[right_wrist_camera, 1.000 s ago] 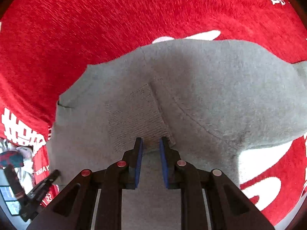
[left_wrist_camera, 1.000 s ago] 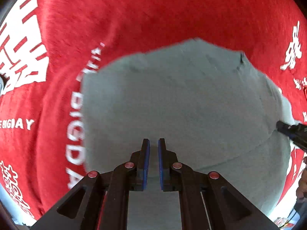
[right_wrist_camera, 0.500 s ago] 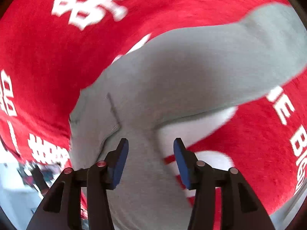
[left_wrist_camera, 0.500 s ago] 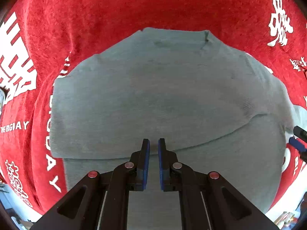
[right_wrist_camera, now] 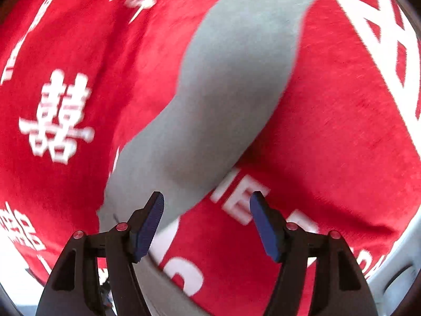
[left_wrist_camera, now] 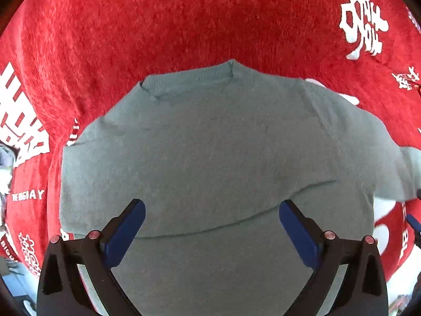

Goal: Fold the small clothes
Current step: 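Grasp the other sleeve cuff with the right gripper and lift it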

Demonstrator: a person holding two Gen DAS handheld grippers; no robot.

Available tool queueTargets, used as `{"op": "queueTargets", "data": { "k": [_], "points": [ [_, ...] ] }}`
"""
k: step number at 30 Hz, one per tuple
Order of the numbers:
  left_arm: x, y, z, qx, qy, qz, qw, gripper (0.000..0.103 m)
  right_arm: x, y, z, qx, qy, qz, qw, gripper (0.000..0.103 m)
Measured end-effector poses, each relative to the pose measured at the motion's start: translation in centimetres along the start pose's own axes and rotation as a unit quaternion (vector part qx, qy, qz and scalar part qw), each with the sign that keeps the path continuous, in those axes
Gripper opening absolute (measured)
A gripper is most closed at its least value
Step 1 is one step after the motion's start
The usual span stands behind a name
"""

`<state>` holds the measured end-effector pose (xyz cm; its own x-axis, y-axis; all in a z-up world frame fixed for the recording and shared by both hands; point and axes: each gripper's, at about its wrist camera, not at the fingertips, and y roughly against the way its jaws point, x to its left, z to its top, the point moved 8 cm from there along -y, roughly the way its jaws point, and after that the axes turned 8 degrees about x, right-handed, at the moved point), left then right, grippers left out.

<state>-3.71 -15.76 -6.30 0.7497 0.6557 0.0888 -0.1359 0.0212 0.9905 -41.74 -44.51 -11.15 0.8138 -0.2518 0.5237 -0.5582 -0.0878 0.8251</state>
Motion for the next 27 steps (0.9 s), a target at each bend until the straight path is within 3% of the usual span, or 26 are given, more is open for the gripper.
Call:
{"op": "queueTargets", "data": {
  "k": [7,9,15,18,20,21,22,27],
  "points": [
    [-2.8,-1.5,1.2,0.013,-0.010,-0.005,0.9999,0.102,-1.7,0.0,3.9,-0.010,-0.056,0.056,0.997,0.073],
    [-3.3,-1.3,1.2,0.013,-0.014,-0.004,0.9998,0.102,-1.4,-0.1,4.7,-0.008,-0.074,0.094,0.993,0.073],
    [-4.1,-2.3,0.8,0.038,0.004,-0.031,0.9988,0.102,0.6,-0.1,6.1,-0.017,-0.074,0.132,0.988,0.073],
    [-3.7,-2.1,0.7,0.032,0.009,-0.033,0.9989,0.102,0.6,0.0,6.5,-0.021,-0.111,0.164,0.980,0.073],
    [-2.8,-1.7,0.7,0.020,0.018,-0.034,0.9991,0.102,0.6,-0.1,6.6,-0.020,-0.138,0.194,0.971,0.058],
    [-2.4,-1.4,0.7,0.014,0.021,-0.035,0.9991,0.102,0.7,-0.4,6.6,-0.015,-0.143,0.200,0.969,0.033],
    [-1.9,-1.2,0.7,0.009,0.024,-0.035,0.9991,0.102,0.9,-0.6,6.5,-0.008,-0.144,0.199,0.969,0.015],
    [0.4,-0.6,0.6,-0.002,0.028,-0.040,0.9988,0.102,5.1,-0.5,5.5,0.001,-0.076,0.224,0.972,0.011]
  ]
}}
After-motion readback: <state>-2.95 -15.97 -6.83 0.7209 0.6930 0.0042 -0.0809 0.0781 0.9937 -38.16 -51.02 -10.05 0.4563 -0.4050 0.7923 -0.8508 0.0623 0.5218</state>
